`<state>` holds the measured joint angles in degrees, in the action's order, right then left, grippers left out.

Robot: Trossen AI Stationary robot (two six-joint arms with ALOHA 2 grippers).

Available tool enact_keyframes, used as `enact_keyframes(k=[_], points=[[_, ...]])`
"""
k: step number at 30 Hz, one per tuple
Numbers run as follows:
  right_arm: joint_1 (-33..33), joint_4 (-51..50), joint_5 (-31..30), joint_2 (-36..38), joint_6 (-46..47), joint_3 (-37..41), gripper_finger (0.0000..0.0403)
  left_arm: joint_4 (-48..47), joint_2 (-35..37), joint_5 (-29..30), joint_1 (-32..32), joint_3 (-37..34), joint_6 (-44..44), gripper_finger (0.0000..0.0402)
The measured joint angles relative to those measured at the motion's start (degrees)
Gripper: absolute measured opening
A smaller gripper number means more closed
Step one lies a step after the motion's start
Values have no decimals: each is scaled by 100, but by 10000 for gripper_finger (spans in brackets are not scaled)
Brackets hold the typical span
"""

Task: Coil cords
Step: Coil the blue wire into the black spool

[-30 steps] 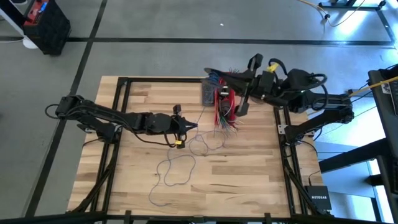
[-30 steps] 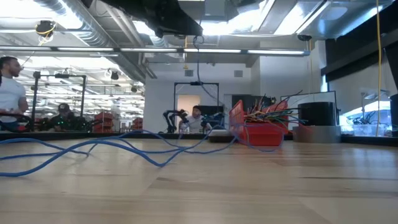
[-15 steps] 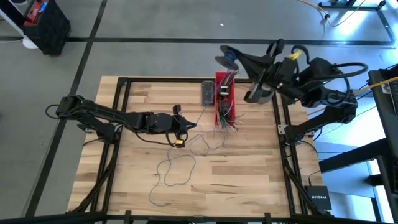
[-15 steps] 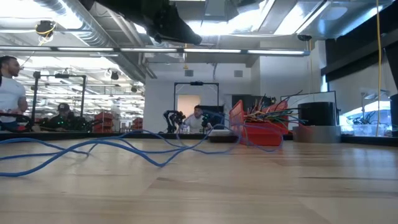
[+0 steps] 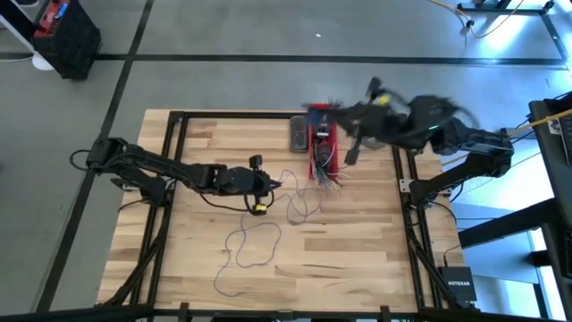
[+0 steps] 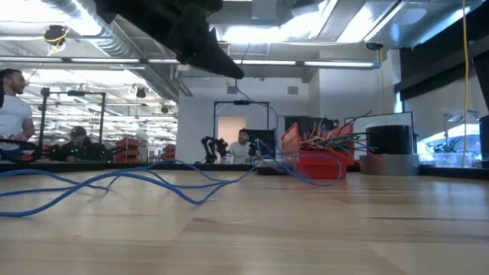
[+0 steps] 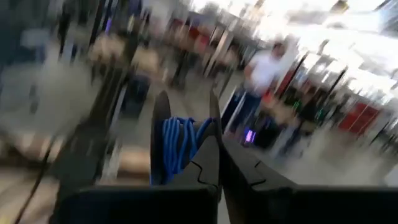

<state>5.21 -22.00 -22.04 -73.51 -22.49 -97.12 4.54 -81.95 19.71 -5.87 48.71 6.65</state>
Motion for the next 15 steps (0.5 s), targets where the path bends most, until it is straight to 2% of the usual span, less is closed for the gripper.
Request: enact_keyframes(k=[5,10,15], points=[[0,-298,0,-51,154,485,8,-22,9,17,2,8,-50,7],[0,146,3,-62,116,893,8,-260,13,23,2,19,-256,13],[0,640,59,-47,4,905,8,-528,-31,39,4,24,-437,59]])
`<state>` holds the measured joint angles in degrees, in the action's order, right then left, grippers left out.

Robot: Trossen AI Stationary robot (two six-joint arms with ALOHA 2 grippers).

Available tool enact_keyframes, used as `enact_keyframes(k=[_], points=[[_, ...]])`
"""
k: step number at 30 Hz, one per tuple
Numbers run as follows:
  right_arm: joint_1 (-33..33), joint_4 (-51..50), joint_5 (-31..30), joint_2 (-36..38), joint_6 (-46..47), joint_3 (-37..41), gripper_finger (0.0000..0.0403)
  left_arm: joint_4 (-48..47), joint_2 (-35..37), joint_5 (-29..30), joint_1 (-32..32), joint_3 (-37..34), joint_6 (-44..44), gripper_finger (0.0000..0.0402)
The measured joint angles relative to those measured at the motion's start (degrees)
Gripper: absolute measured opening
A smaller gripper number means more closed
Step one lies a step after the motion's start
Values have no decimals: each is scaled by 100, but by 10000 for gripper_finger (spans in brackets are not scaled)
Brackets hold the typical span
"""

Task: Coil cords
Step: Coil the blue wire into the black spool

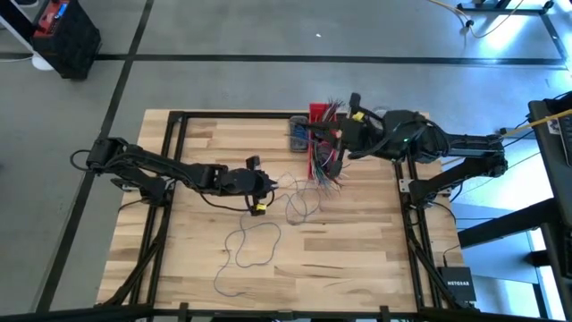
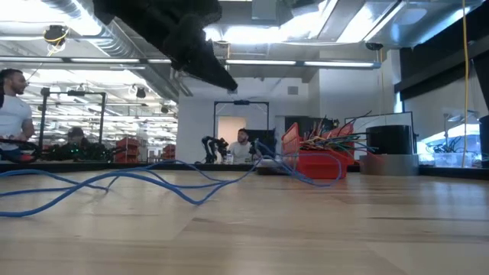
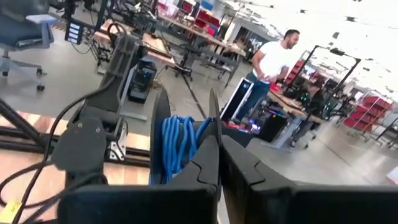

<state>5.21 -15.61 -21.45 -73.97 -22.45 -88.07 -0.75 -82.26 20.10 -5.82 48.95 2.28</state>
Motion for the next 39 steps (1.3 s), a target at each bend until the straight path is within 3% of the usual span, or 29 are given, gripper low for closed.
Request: enact_keyframes(k=[2,5,9,14,21,28,33,39], points=[[0,-35,4,-5,-14,0,8,-251,15,2,0,11,-14,84],[0,-241,2,-11,-19,2,8,-1376,235,0,-62,252,-119,114],[0,-395,2,-7,51,156,8,-2110,655,52,-207,601,-641,130],[0,104,14,145,123,1093,8,-1095,865,433,-506,387,32,131],[2,3436,905,625,161,3449,8,1690,571,386,-413,-285,901,131],[21,6192,1687,364,290,4826,8,3393,-173,-778,-107,-253,541,131],[189,6549,1745,360,125,4888,8,3563,-844,-1052,-44,432,590,131],[319,6523,1738,377,-173,4778,8,2926,-1431,-1051,-44,1160,697,131]])
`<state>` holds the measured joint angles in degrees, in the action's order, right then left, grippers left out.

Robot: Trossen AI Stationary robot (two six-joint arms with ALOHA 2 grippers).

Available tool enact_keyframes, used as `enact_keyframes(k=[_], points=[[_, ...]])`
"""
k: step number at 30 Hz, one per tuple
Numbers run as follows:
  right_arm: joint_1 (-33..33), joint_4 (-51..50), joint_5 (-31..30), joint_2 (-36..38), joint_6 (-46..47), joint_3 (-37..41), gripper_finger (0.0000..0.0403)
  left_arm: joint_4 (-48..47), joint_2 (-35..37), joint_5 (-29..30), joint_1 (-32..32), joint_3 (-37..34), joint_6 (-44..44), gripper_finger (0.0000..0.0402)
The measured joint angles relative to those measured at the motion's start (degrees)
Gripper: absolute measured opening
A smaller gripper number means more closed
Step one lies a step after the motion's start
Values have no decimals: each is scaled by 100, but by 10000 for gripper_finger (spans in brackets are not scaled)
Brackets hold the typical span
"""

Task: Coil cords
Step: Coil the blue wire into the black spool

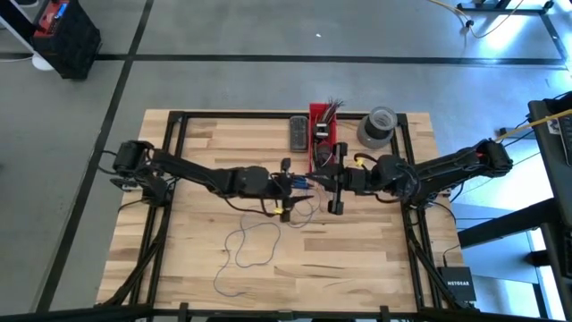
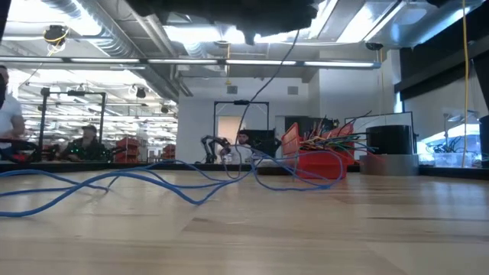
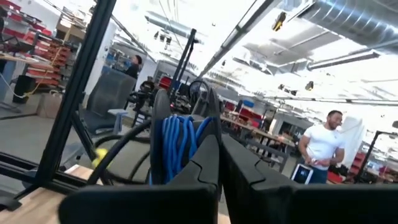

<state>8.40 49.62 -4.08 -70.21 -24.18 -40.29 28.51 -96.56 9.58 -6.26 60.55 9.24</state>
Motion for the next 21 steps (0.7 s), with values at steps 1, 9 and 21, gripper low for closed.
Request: enact_keyframes(k=[1,9,21], points=[[0,-24,0,4,-10,0,8,-137,-14,0,0,28,0,131],[-2,-281,-160,14,-32,-2,8,-1081,49,166,77,66,497,131],[-11,-325,-598,102,18,-2,8,-1317,21,-549,479,64,290,130]])
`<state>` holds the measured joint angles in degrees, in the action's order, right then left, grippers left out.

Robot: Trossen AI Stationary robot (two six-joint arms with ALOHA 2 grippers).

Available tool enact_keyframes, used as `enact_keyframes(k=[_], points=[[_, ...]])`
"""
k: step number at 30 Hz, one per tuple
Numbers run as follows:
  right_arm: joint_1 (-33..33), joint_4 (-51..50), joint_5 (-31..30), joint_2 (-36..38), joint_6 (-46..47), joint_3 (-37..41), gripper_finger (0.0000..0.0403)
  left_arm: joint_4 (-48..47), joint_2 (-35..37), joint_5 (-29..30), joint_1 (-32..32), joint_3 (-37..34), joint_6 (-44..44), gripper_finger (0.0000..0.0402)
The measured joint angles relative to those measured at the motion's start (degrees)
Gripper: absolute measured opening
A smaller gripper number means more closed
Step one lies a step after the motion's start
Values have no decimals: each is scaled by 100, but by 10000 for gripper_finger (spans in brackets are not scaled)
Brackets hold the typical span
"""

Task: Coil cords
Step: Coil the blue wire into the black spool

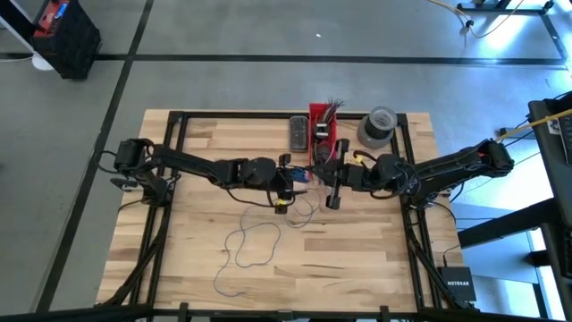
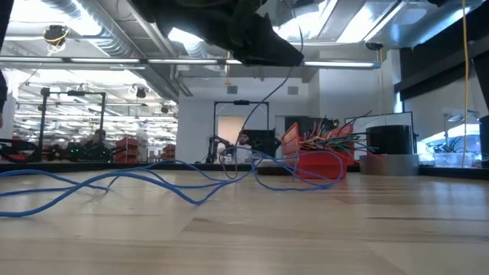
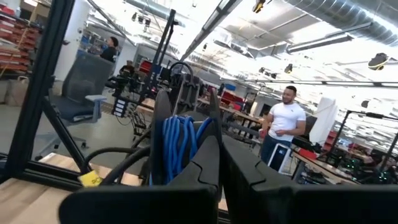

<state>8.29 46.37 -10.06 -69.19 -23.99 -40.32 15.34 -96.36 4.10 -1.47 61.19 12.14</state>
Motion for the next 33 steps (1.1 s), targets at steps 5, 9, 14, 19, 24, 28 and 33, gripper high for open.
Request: enact_keyframes(k=[5,9,14,19,24,28,33], points=[[12,-32,-43,0,142,0,8,-284,0,-15,-42,0,13,83],[114,17,11,0,259,0,8,-409,0,27,-40,0,26,20],[370,-73,-137,0,203,-2,8,-940,208,881,-140,0,54,10],[642,-429,-799,0,-312,-4,8,-2023,824,1824,-387,-2,24,4],[669,-1026,-1060,-2,-637,-4,8,-3330,1519,2798,-775,-1,-523,2],[568,-1275,-1139,-2,-780,-4,8,-3773,1782,3301,-1039,-2,-870,3],[274,-1787,-1142,-32,-815,-4,8,-3659,1836,3322,-1240,-2,-828,3]])
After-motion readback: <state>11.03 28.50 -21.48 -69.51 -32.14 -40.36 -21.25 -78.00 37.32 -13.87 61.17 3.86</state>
